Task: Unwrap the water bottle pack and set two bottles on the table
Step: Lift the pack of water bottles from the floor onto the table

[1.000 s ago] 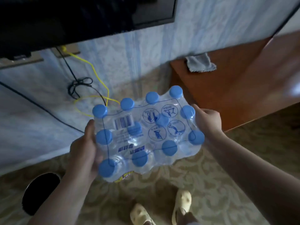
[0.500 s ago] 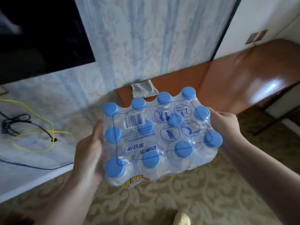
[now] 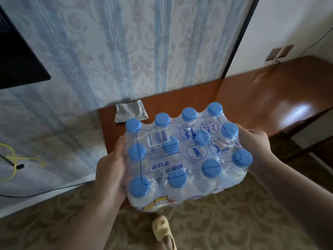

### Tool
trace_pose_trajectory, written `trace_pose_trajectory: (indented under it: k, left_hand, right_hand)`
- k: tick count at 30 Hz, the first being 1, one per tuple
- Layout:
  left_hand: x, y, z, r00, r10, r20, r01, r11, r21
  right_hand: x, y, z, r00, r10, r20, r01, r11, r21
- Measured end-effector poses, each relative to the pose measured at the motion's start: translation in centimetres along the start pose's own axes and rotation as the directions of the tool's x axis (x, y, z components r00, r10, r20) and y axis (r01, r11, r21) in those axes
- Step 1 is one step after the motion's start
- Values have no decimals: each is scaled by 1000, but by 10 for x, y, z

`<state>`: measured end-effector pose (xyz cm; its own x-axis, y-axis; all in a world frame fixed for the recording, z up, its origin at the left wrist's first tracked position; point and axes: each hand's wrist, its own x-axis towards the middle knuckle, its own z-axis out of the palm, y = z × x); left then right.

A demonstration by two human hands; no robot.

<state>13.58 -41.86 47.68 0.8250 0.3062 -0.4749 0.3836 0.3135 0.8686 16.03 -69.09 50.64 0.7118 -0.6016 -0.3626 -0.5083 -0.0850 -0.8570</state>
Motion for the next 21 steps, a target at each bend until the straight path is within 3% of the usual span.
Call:
trace_pose_trajectory:
  k: [9,21]
  left_hand:
    - [56,1,53,1000,-20,-6,20,999,27]
    - [102,-18,133,960,-39,-276,54,997,49]
  right_hand:
    - [87,-26,21,998,1,56,4,996,-85]
    - [196,-38,39,988,24,152,-4,991,-134]
